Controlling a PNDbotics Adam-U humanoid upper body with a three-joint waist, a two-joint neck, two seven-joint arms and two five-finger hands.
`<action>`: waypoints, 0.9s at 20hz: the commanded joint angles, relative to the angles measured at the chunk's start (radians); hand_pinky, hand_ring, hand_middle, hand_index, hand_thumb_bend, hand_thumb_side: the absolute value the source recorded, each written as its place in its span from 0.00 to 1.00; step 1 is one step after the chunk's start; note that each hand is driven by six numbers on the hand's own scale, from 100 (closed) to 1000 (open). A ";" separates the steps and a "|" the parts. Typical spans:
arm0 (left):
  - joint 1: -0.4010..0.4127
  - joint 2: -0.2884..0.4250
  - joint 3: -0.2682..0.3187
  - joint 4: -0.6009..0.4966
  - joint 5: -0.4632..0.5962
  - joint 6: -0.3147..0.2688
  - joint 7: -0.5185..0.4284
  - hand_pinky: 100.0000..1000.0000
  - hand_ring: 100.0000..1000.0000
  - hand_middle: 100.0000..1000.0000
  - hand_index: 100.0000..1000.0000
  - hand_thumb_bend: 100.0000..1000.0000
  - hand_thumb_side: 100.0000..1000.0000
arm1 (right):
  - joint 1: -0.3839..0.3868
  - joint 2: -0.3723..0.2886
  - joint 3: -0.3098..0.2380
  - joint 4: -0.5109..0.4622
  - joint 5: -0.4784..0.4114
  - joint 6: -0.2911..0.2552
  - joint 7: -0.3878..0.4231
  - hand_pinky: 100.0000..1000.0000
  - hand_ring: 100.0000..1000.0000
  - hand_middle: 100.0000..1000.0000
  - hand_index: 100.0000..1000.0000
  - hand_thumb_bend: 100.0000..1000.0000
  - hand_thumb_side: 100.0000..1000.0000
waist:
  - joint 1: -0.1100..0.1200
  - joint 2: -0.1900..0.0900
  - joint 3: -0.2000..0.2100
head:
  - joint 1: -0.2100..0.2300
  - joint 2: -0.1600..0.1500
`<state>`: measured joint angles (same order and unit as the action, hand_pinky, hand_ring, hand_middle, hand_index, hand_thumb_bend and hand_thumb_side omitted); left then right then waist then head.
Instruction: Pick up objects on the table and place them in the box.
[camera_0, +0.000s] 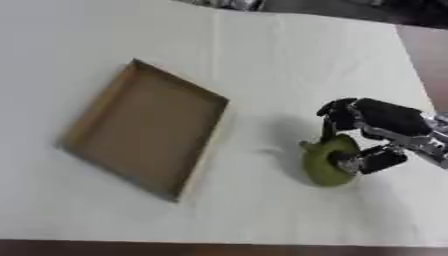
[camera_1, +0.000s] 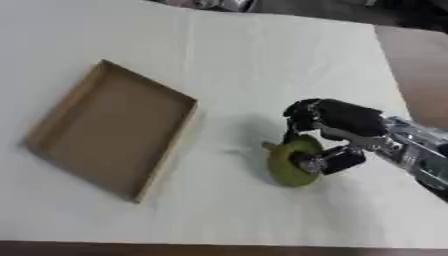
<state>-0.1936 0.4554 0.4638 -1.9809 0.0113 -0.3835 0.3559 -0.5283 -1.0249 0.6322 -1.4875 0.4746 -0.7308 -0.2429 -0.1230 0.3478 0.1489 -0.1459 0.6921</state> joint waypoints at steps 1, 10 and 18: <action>-0.006 0.032 0.007 -0.019 -0.001 0.000 0.004 0.67 0.71 0.66 0.80 0.00 0.58 | -0.018 -0.044 -0.025 -0.023 0.027 0.002 -0.051 0.74 0.50 0.34 0.55 0.00 0.11 | 0.004 -0.023 -0.002 | -0.002 -0.004; -0.004 0.034 0.008 -0.019 -0.003 0.001 0.006 0.67 0.71 0.66 0.80 0.00 0.58 | -0.035 -0.059 -0.034 -0.072 0.103 0.046 -0.211 0.72 0.50 0.41 0.53 0.00 0.12 | 0.003 -0.025 -0.006 | 0.000 -0.001; -0.002 0.033 0.010 -0.019 -0.005 0.000 0.010 0.67 0.70 0.66 0.80 0.00 0.58 | -0.069 -0.042 -0.042 -0.113 0.157 0.096 -0.294 0.72 0.51 0.41 0.53 0.00 0.09 | 0.004 -0.021 -0.007 | 0.017 -0.006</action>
<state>-0.1931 0.4556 0.4642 -1.9809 0.0093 -0.3828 0.3612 -0.5825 -1.0417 0.6104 -1.5821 0.6202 -0.6338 -0.5164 -0.1252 0.3447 0.1431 -0.1325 0.6928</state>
